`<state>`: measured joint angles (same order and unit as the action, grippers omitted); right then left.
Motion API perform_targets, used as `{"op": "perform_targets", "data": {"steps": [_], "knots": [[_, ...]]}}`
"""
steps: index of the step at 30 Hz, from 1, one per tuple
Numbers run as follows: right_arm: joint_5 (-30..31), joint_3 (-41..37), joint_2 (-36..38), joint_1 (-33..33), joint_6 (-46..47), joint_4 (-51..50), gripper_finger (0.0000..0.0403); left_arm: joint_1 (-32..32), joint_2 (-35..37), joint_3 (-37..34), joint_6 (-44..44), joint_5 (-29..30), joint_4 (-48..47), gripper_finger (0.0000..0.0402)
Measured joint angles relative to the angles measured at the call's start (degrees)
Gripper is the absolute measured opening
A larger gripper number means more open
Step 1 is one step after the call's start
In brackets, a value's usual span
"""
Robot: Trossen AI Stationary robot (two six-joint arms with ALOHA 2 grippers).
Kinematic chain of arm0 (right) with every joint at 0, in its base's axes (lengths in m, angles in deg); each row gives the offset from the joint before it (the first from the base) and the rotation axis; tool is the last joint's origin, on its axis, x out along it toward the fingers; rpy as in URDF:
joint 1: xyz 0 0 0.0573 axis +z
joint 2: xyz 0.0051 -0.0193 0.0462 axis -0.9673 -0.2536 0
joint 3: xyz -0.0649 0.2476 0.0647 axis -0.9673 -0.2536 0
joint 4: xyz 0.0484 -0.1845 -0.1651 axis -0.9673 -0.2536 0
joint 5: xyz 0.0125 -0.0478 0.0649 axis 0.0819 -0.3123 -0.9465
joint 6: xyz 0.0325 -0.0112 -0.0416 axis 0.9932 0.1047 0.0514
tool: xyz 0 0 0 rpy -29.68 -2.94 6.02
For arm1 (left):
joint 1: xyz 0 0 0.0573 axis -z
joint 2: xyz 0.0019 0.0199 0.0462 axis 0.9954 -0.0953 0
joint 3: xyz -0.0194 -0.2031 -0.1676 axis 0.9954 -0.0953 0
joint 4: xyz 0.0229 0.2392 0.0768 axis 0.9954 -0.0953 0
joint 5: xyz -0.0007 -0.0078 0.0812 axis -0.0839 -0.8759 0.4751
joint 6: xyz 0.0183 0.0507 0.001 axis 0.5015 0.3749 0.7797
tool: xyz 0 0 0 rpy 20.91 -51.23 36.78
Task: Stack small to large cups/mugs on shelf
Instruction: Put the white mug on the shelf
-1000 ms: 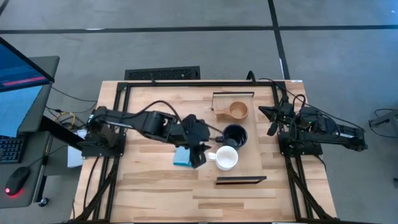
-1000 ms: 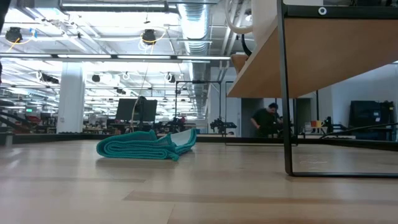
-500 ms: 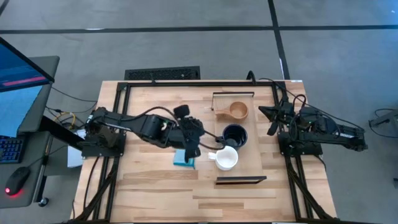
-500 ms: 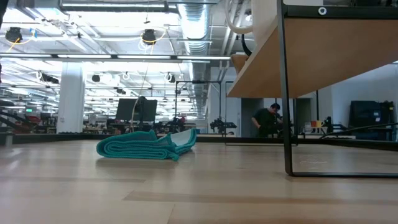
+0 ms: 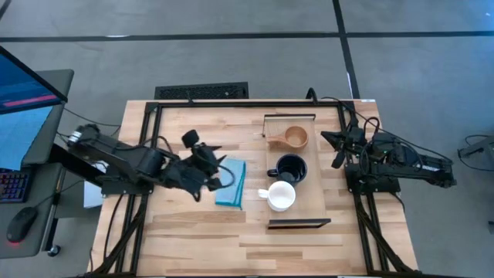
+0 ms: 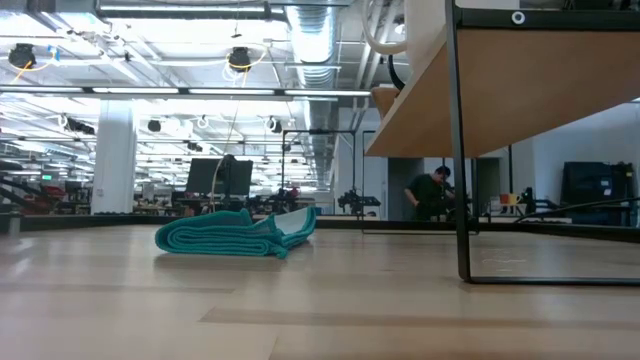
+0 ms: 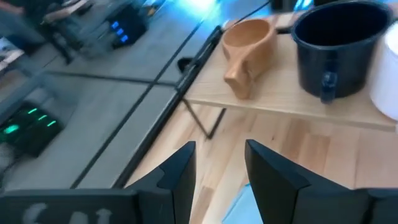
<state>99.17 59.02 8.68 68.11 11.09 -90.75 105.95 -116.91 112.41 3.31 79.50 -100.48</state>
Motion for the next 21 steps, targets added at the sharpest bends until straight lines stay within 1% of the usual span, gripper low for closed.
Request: {"op": "perform_targets", "data": {"steps": [3,6,8,9,11,14,16,18,21], "knots": [[0.00,0.00,0.00,0.00,-0.02,0.06,0.0018,-0.83,8.41,-13.55,6.89,-5.30,15.37,0.0131],[0.00,0.00,0.00,0.00,-0.01,0.18,0.0016,-1.91,15.86,-25.92,17.07,-14.38,32.99,0.0131],[0.00,0.00,0.00,0.00,0.26,0.24,0.0017,-2.77,19.74,-32.73,21.66,-19.54,42.88,0.0131],[0.00,0.00,0.00,0.00,0.82,0.24,0.0017,-3.16,21.23,-35.71,22.33,-20.74,47.52,0.0131],[0.00,0.00,0.00,0.00,1.70,0.24,0.0019,-3.79,23.42,-40.95,22.62,-21.17,54.88,0.0131],[0.00,0.00,0.00,0.00,1.91,0.24,0.0019,-4.53,24.22,-47.03,22.73,-21.24,62.50,0.0131],[0.16,0.00,0.00,0.00,1.92,0.24,0.0017,-5.16,23.43,-49.27,22.01,-22.21,66.49,0.0131],[0.89,0.00,0.00,0.00,1.93,0.24,0.0016,-5.87,22.17,-50.27,20.07,-25.20,68.45,0.0131],[3.00,0.00,-0.06,-0.01,1.98,0.24,0.0017,-6.65,19.12,-50.37,18.71,-32.38,70.79,0.0131]]}}
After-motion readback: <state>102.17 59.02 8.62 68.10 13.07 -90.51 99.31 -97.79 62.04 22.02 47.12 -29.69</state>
